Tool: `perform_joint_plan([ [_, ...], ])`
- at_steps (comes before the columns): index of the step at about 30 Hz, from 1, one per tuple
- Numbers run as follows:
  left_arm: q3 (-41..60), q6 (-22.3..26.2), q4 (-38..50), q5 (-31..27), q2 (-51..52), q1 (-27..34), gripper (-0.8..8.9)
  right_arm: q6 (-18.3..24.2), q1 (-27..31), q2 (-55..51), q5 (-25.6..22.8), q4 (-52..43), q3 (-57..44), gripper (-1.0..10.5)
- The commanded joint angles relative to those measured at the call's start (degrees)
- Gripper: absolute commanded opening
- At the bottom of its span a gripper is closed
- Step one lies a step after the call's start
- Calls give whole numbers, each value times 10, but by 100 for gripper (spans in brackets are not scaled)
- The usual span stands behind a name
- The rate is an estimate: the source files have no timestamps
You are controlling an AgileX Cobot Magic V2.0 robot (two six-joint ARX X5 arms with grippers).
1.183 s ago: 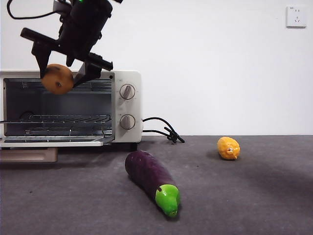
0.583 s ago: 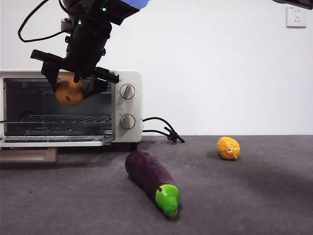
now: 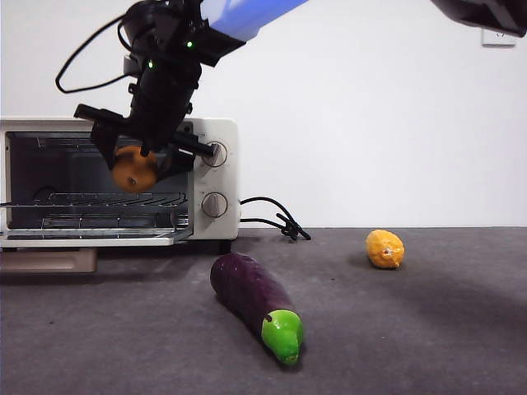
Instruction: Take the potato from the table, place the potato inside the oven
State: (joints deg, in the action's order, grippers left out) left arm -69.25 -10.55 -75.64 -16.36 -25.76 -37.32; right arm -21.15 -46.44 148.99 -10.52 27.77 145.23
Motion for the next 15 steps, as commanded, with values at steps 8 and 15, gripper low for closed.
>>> perform_joint_plan([
  [8, 3, 12, 2, -2, -14, -1, -5, -14, 3, 20, -4, -24, -2, 23],
  [15, 3, 18, 2, -2, -22, -1, -4, -15, 4, 20, -5, -24, -2, 37],
])
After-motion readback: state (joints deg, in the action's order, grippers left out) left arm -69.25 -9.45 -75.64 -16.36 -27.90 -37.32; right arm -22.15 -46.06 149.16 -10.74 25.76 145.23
